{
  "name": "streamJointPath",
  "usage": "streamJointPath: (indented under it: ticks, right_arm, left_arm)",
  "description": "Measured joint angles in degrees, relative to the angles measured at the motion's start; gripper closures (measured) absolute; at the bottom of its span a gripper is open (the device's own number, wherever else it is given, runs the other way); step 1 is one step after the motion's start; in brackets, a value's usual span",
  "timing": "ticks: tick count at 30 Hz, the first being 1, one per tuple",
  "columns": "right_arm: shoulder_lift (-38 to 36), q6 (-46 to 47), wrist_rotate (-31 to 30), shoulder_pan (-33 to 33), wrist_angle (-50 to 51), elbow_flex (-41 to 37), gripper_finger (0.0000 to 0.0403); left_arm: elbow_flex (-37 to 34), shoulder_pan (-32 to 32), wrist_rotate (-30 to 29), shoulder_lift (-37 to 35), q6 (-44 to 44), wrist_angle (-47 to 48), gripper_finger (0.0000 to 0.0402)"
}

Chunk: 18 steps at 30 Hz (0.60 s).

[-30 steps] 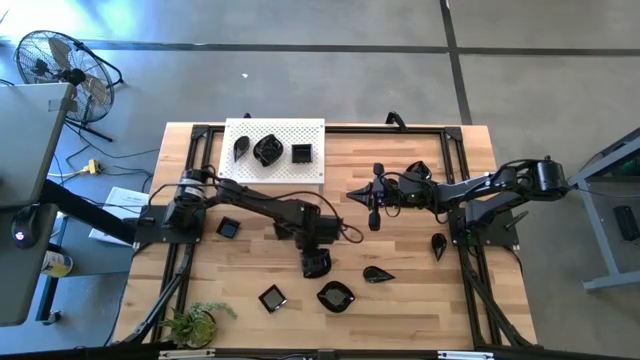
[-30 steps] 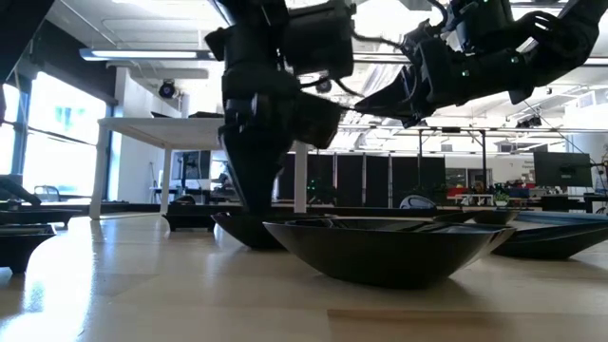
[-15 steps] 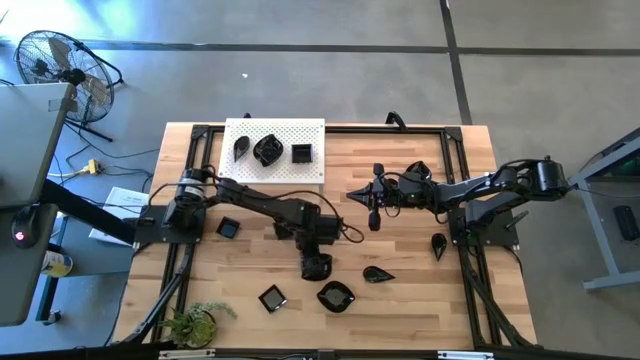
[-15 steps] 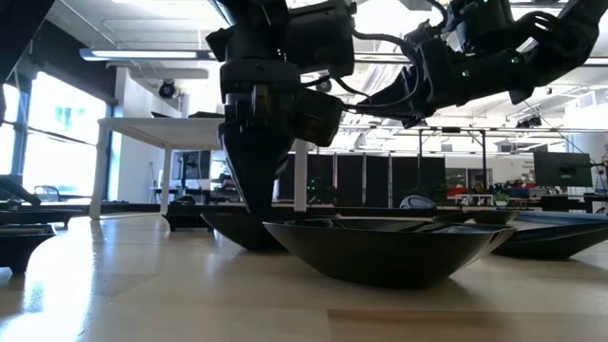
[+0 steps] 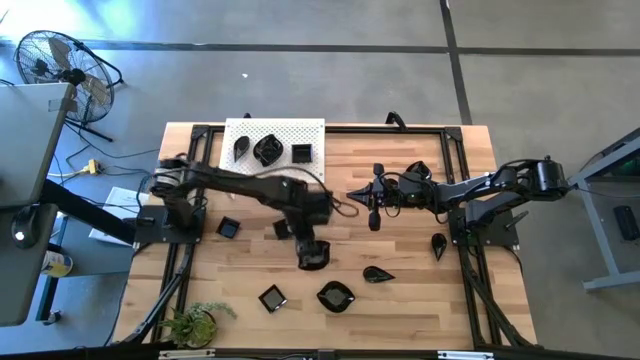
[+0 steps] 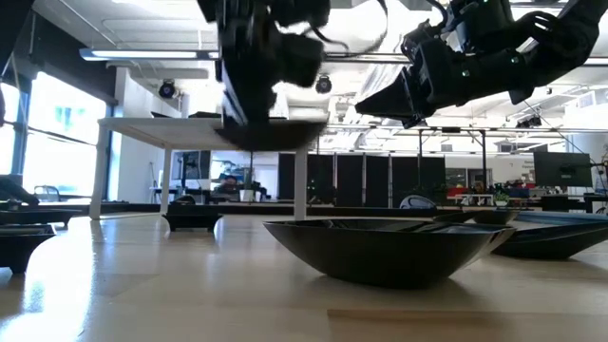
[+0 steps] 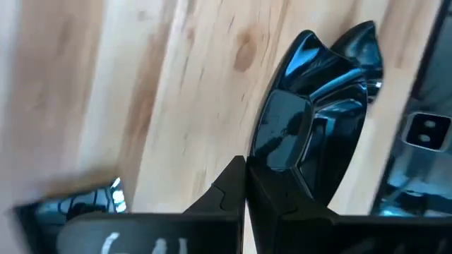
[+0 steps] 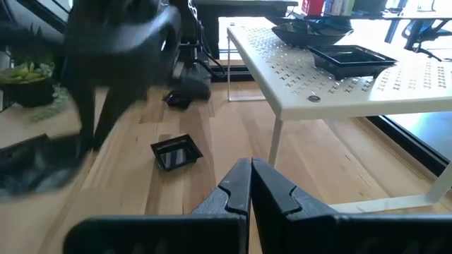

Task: Pick & Place Mini shaped plates
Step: Stack the leaf-shaped plate on top of the leaf-shaped plate on the shelf

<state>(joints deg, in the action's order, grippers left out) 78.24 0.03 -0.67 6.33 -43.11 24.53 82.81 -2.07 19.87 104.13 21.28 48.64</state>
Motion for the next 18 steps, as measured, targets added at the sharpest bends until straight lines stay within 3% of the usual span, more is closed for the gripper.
streamJointPath:
  ticks: [3, 10, 18]
  right_arm:
    - [0.02, -0.02, 0.00, 0.00, 0.21, 0.00, 0.0402]
    - [0.02, 0.00, 0.00, 0.00, 0.57, 0.00, 0.0402]
    - [0.02, 0.00, 0.00, 0.00, 0.50, -0.02, 0.0402]
  left_arm:
    - [0.00, 1.46, -0.04, -4.25, 1.60, 2.66, 0.0400]
    - [-0.04, 6.10, -6.43, -15.00, 8.12, 10.14, 0.0401]
    - [0.05, 16.11, -10.43, -24.04, 12.49, 18.18, 0.0401]
